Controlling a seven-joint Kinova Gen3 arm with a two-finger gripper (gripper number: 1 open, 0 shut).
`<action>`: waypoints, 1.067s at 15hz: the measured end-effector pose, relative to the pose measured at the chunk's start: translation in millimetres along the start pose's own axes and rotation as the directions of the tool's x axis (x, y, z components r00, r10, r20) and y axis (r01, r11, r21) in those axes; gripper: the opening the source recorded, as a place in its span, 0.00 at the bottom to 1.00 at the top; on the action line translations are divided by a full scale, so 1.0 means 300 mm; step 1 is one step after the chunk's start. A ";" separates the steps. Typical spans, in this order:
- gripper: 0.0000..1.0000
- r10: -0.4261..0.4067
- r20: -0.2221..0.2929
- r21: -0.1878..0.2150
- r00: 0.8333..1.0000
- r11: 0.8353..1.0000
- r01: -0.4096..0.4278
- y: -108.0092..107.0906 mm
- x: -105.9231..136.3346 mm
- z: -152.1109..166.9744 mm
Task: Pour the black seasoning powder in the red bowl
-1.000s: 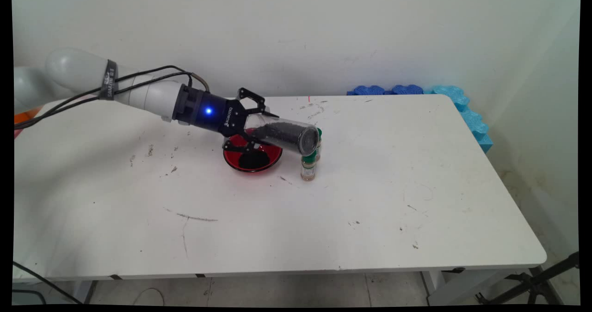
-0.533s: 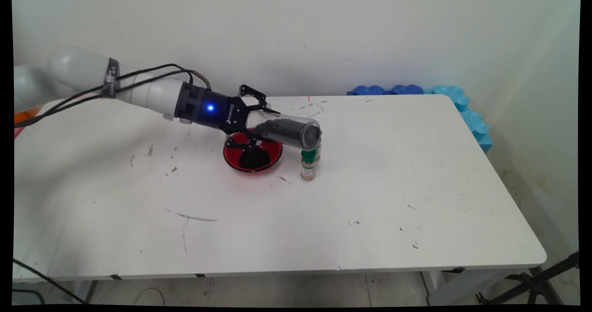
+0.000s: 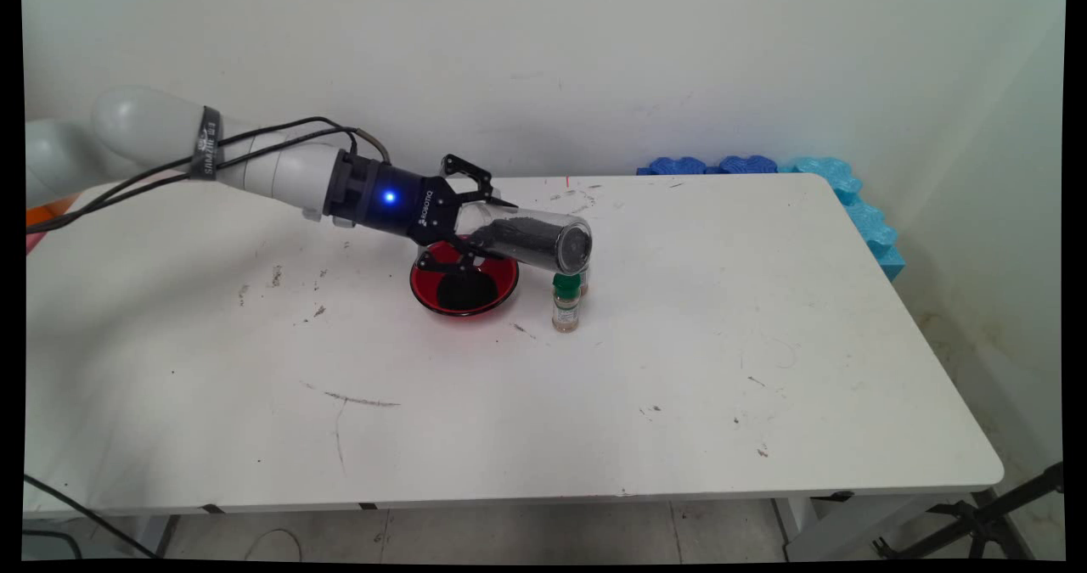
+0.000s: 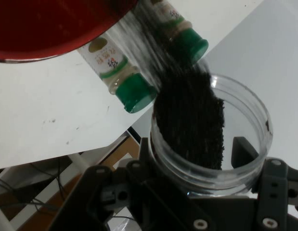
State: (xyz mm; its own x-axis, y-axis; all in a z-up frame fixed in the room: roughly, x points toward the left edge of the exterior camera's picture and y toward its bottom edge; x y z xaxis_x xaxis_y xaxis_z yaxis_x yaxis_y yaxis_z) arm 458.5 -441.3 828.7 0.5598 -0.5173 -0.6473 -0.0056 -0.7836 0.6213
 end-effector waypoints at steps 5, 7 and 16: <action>0.00 0.038 -0.005 0.005 0.999 0.999 -0.038 0.004 0.003 0.004; 0.00 0.098 -0.009 0.016 0.995 0.995 -0.097 0.006 0.010 0.003; 0.00 0.430 -0.034 0.054 0.902 0.902 -0.428 0.031 0.030 -0.019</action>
State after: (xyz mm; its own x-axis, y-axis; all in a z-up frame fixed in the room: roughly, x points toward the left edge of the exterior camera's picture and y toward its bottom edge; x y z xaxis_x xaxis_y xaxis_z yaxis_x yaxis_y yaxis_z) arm 468.2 -451.3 831.1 0.5310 -0.7919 -0.3016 -0.2894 -0.5040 0.8138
